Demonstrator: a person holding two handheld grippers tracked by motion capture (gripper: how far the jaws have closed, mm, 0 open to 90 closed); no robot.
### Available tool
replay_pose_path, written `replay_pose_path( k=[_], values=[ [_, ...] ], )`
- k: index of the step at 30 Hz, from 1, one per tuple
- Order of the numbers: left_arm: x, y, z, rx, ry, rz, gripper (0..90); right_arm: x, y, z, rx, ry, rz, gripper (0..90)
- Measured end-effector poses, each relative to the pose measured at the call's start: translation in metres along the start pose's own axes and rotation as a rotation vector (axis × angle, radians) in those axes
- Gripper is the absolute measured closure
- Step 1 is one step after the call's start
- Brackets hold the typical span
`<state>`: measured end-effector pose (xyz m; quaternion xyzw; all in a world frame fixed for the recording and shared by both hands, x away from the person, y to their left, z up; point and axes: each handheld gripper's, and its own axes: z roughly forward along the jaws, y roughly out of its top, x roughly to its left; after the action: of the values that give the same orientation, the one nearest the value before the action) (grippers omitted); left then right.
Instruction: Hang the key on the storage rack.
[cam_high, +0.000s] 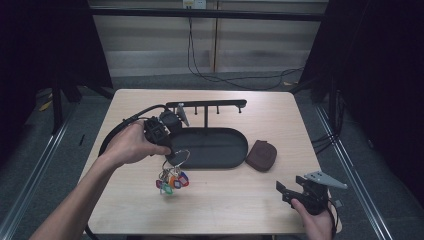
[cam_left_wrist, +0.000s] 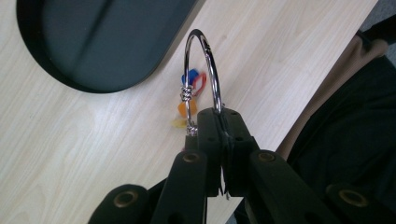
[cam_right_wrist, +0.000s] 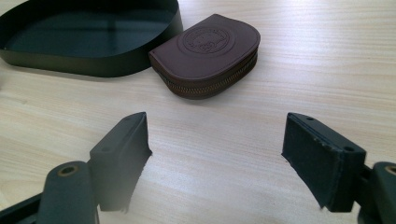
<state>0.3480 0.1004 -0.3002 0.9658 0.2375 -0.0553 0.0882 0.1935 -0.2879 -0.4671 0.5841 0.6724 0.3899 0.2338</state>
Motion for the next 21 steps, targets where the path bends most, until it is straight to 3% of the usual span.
replay_pose_path(
  k=[6, 16, 17, 21],
  values=[
    [0.006, 0.0, -0.009, -0.003, -0.006, 0.006, 88.1, 0.0, 0.0, 0.0, 0.0, 0.004, -0.002, 22.9],
    [0.01, 0.002, -0.024, -0.035, -0.003, -0.028, 88.0, 0.0, 0.0, 0.0, 0.001, 0.004, -0.002, 22.9],
    [0.011, 0.002, -0.026, -0.024, -0.001, -0.014, 88.0, 0.0, 0.0, 0.0, 0.001, 0.003, -0.002, 22.9],
    [0.014, 0.004, -0.03, -0.018, 0.001, -0.027, 88.0, 0.0, 0.0, 0.0, 0.001, 0.005, -0.005, 22.9]
  ],
)
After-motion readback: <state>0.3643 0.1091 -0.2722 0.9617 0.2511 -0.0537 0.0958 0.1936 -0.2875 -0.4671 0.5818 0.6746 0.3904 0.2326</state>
